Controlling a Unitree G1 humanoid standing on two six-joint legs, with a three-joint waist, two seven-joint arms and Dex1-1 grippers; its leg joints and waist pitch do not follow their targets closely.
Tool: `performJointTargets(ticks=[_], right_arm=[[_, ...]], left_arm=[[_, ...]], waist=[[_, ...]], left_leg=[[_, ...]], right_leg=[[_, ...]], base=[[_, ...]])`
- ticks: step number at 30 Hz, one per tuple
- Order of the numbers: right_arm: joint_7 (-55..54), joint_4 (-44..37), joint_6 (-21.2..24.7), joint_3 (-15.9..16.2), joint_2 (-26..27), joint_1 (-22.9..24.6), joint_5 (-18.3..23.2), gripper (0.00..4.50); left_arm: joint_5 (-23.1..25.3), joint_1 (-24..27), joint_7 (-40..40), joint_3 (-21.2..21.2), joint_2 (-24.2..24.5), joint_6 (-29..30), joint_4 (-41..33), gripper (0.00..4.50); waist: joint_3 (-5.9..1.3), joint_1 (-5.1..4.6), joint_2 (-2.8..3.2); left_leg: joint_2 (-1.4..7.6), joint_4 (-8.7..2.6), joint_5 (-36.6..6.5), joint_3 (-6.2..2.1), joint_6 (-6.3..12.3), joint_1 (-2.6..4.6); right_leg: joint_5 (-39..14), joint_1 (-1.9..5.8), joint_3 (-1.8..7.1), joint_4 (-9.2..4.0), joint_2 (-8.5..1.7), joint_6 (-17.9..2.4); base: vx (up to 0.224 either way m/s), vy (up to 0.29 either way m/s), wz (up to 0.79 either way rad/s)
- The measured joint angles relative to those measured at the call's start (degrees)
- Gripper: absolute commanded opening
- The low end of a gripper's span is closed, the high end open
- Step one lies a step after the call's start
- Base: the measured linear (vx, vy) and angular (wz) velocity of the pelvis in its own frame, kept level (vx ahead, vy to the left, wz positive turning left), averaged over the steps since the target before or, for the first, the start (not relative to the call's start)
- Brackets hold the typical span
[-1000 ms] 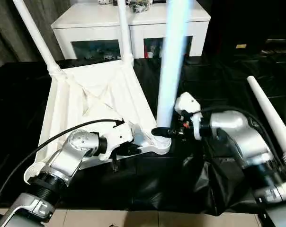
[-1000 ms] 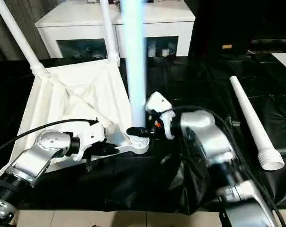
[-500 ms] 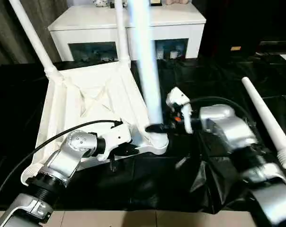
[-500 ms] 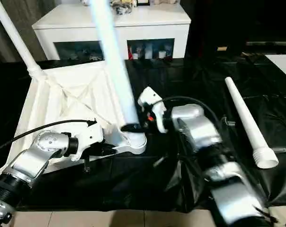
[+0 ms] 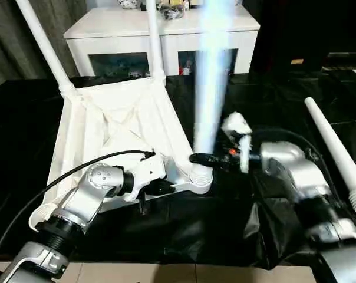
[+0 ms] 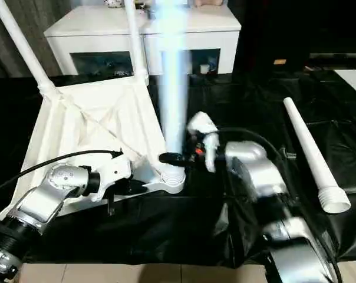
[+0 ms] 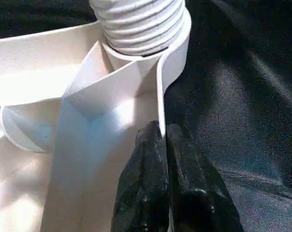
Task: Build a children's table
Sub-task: Insert table leg to table base
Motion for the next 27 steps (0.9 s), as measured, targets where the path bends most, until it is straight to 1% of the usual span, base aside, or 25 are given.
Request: performJointTargets(ticks=[6,10,14,18,21,25,27], right_arm=[[-1.58,-4.88,0.90,-0.48,-0.66,3.74,0.34,1.84],[-2.17,-5.81,0.90,-0.04,-0.79,3.98,0.13,1.84],[-2.64,-5.76,0.75,1.62,-0.65,2.53,-0.83,1.84],[-2.67,-4.18,0.14,3.87,0.37,-0.28,-3.29,1.84],[-2.29,-2.56,-0.51,4.52,0.65,-1.52,-3.76,1.84],[-0.15,0.00,-0.79,6.71,0.68,-4.47,-5.39,1.84],[0.57,0.61,-1.24,7.20,0.92,-4.98,-5.98,1.84]], left_arm=[[-0.05,-0.28,-0.38,-0.05,-0.15,-0.61,0.90,0.00],[-0.03,-0.28,-0.55,-0.05,-0.11,-0.75,1.11,0.00],[0.05,-0.28,-0.61,-0.05,0.25,-0.75,1.27,0.00],[0.11,-0.28,-0.55,-0.02,0.78,-0.76,1.45,0.00],[0.20,-0.27,-0.30,-0.01,0.87,-0.76,1.45,0.00],[0.33,-0.26,-0.21,0.00,0.98,-0.74,1.46,0.00],[0.33,-0.25,-0.21,0.00,1.01,-0.73,1.46,0.00]], waist=[[-0.05,0.03,0.35],[-0.12,-0.04,0.51],[-0.14,-0.43,0.55],[-0.15,-1.16,0.52],[-0.14,-1.33,0.49],[-0.14,-1.42,0.47],[-0.18,-1.41,0.26]], left_leg=[[0.01,-0.09,0.00,0.00,0.00,0.07],[0.00,-0.14,0.00,0.00,0.00,0.09],[0.00,-0.19,0.00,0.00,-0.01,0.09],[0.00,-0.23,0.00,-0.01,-0.01,0.09],[0.00,-0.24,0.00,-0.01,-0.01,0.14],[0.00,-0.25,0.00,-0.01,-0.01,0.12],[0.00,-0.33,0.00,-0.01,-0.01,0.11]], right_leg=[[-0.04,0.07,-0.04,-0.07,0.00,0.07],[-0.06,0.10,-0.04,-0.10,0.00,0.10],[-0.08,0.14,-0.04,-0.09,0.01,0.14],[-0.14,0.18,-0.03,-0.08,0.01,0.24],[-0.29,0.16,-0.03,-0.08,0.01,0.49],[-0.29,0.17,-0.01,-0.08,0.01,0.49],[-0.29,0.18,-0.02,-0.08,0.02,0.49]], base=[[0.000,0.000,0.00],[0.000,0.000,0.00],[0.000,0.000,0.00],[0.000,0.000,0.00],[0.000,0.000,0.00],[0.000,0.000,0.00],[0.000,0.000,0.00]])
